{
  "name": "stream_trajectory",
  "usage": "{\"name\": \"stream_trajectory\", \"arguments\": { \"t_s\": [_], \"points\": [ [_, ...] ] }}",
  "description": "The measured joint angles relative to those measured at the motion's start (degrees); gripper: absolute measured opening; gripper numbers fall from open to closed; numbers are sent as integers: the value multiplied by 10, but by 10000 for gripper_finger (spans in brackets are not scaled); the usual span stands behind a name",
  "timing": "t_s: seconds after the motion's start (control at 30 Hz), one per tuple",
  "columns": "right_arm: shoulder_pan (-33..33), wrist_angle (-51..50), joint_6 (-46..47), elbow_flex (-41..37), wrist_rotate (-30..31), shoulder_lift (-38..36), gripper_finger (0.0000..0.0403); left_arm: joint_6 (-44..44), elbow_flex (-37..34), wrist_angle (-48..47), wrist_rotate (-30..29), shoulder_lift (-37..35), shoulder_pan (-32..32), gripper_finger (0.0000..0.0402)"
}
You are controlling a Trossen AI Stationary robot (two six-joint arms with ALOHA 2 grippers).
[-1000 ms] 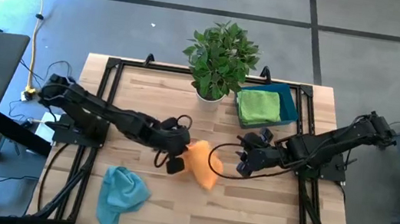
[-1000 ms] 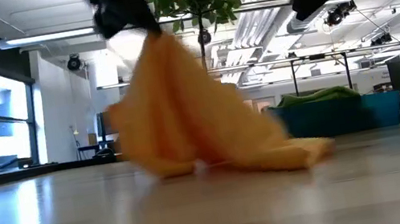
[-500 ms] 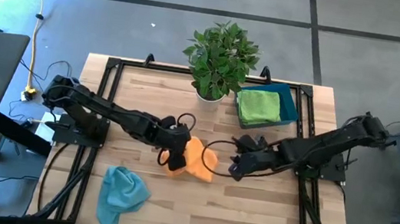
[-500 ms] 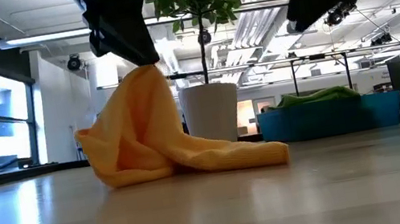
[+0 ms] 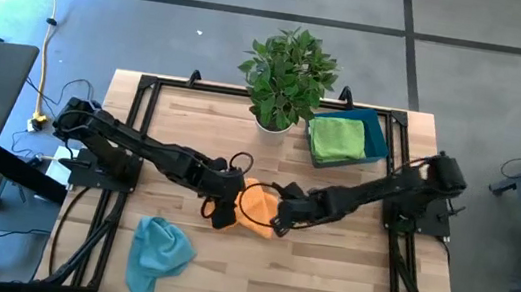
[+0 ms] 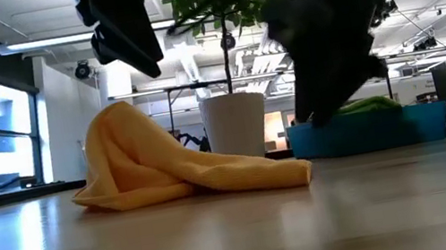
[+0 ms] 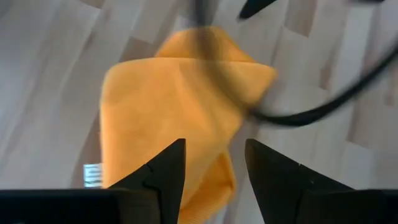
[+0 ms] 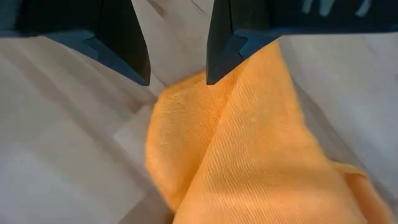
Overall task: Sort microfiber towel by color & place in baskets
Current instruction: Fold the orange towel
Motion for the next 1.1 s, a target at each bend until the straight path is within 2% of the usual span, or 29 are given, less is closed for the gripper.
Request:
{"name": "stream_trajectory", "arguments": {
  "t_s": [0.1,0.33,0.53,0.77,0.87,1.03,1.1],
  "points": [
    [-14,23,1,0,-25,27,150,0,0,-2,2,0,-10,152],
    [-34,40,20,-6,-31,41,149,-14,0,-20,1,0,-28,152],
    [-32,174,94,-82,-48,37,149,-16,0,-27,-1,0,-35,152],
    [-28,361,138,-150,-48,37,146,-16,0,-27,-3,0,-32,151],
    [-28,392,153,-170,-48,37,121,-15,0,-26,-3,0,-32,151],
    [-28,399,156,-176,-41,37,25,-16,0,-26,-5,0,-32,151],
    [-28,401,150,-176,-41,36,9,-16,0,-26,-5,0,-32,151]
  ]
}}
